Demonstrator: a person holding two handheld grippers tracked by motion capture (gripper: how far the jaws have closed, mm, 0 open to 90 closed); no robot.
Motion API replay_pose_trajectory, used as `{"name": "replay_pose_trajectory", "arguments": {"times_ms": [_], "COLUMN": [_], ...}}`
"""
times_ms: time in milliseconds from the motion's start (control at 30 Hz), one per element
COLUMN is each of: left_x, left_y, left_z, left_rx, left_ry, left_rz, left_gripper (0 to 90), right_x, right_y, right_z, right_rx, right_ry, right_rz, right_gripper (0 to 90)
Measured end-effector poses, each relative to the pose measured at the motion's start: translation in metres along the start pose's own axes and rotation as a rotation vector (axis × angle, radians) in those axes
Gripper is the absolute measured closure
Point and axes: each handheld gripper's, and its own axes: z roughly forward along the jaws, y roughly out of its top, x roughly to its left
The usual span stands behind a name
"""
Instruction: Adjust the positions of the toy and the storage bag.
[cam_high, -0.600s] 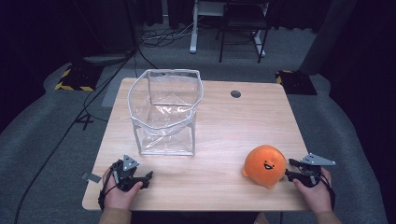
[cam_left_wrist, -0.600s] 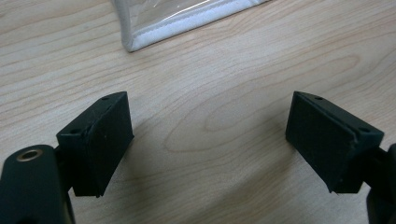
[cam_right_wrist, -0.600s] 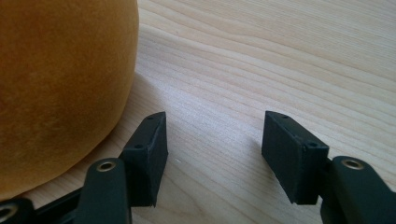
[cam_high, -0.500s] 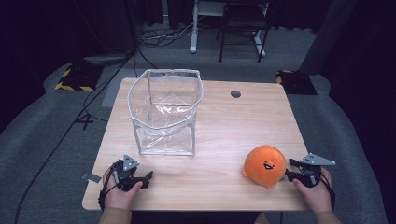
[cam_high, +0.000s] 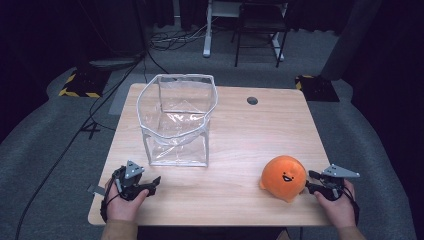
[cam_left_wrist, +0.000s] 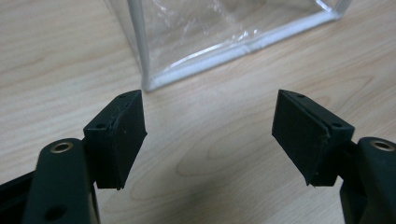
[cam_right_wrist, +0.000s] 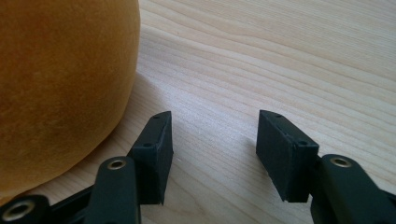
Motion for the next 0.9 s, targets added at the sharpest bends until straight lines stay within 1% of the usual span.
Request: {"name": "replay_pose_trajectory", "arguments": {"times_ms": [33, 100, 133, 233, 300, 333, 400, 467, 567, 600, 700, 767, 900], "left_x": [0.001, 0.002, 0.003, 0.006, 0.008, 0.010, 0.011, 0.014, 0.016, 0.018, 0.020, 0.022, 0.025], "left_y": [0.003, 0.006, 0.007, 0.009, 0.010, 0.011, 0.011, 0.013, 0.015, 0.017, 0.019, 0.021, 0.026], "left_z": [-0.002, -0.005, -0.006, -0.006, -0.005, -0.003, -0.002, 0.001, 0.002, 0.002, 0.003, 0.003, 0.005], "left_rx": [-0.004, -0.024, -0.022, -0.022, -0.024, -0.024, -0.020, -0.009, -0.013, -0.014, -0.019, -0.017, -0.006], "left_ry": [0.009, 0.013, 0.017, 0.023, 0.027, 0.029, 0.032, 0.035, 0.034, 0.032, 0.035, 0.036, 0.027], "left_rz": [0.001, -0.010, -0.006, -0.010, -0.016, -0.018, -0.015, -0.011, -0.013, -0.012, -0.017, -0.012, -0.003], "left_gripper": [26.0, 25.6, 25.6, 25.9, 27.1, 28.7, 29.6, 30.5, 30.8, 31.0, 31.2, 31.1, 31.0], "right_x": [0.000, -0.001, -0.002, -0.004, -0.005, -0.006, -0.006, -0.007, -0.007, -0.007, -0.006, -0.006, -0.007], "right_y": [0.000, 0.000, 0.000, -0.001, -0.001, 0.002, 0.003, 0.011, 0.015, 0.020, 0.025, 0.033, 0.040], "right_z": [0.000, 0.000, 0.000, -0.002, -0.003, -0.007, -0.009, -0.017, -0.021, -0.026, -0.030, -0.038, -0.044], "right_rx": [0.000, -0.002, -0.002, -0.009, -0.005, 0.015, 0.015, -0.001, -0.005, -0.007, -0.016, -0.018, -0.029], "right_ry": [0.002, 0.007, 0.009, 0.020, 0.025, 0.002, 0.000, 0.003, -0.003, -0.007, -0.002, 0.006, 0.011], "right_rz": [0.003, 0.010, 0.013, 0.024, 0.033, 0.031, 0.030, 0.042, 0.039, 0.041, 0.043, 0.052, 0.061], "right_gripper": [46.9, 47.5, 48.1, 54.3, 55.6, 57.9, 58.7, 59.4, 59.5, 59.7, 59.3, 58.8, 58.9]}}
